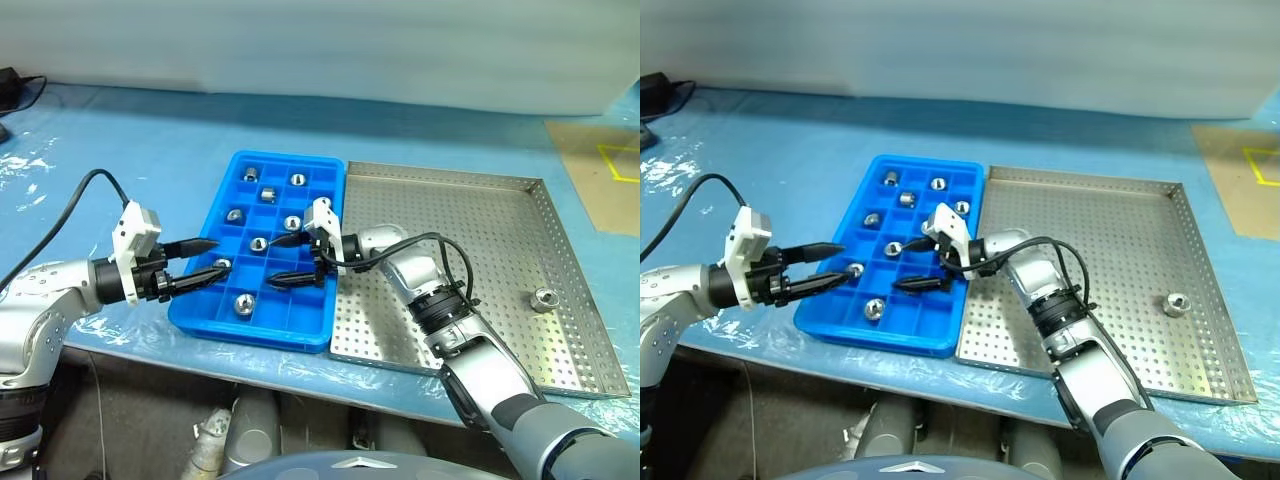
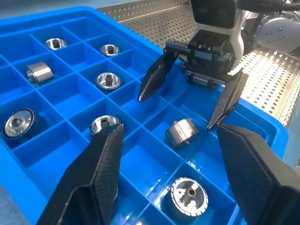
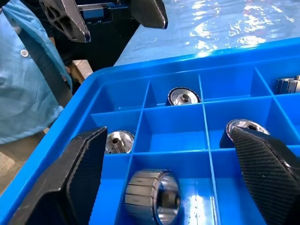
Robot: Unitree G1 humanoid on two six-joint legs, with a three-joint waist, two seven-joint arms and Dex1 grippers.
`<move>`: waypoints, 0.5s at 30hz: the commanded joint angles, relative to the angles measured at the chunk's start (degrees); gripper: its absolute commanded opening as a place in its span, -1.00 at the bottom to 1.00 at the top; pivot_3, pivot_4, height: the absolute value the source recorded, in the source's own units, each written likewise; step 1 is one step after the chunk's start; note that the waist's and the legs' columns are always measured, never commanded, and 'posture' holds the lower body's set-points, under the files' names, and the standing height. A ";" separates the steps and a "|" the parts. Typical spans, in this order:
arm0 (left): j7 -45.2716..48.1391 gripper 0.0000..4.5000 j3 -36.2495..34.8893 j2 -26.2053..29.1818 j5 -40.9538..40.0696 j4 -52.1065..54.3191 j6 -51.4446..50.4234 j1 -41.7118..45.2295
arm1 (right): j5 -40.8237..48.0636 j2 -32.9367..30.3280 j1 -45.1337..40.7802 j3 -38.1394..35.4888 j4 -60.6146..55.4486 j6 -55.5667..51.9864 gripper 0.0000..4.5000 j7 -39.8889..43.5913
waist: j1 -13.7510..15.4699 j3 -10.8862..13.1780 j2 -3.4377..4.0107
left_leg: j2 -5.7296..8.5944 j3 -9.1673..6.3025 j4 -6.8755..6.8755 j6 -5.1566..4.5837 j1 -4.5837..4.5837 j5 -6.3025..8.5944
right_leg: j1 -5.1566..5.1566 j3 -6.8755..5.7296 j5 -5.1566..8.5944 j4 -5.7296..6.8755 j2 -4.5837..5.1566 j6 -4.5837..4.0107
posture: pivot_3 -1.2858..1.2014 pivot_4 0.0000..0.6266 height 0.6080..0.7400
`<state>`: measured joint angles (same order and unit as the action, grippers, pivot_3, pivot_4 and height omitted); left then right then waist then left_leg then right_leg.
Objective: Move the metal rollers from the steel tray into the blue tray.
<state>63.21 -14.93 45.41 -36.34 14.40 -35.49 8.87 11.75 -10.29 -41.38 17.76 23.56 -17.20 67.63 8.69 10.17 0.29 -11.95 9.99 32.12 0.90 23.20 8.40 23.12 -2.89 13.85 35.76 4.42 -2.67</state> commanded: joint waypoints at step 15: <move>12.43 0.48 18.13 -10.22 7.57 -25.96 11.28 26.76 | 8.01 -17.48 15.41 -23.05 -24.05 -11.62 0.89 -14.56 | -3.19 -0.06 0.00 | 0.15 0.16 0.06 0.24 0.00 -0.17 | -0.05 0.07 -0.01 -0.01 -0.17 0.01 | -0.12 -0.52 1.00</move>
<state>73.50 1.89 35.79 -29.99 -9.40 -26.67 33.55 18.27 -27.13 -27.69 -2.46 3.14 -28.11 55.28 5.50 10.11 0.30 -11.81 10.18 32.19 1.14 23.20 8.23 23.04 -2.83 13.84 35.75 4.24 -2.66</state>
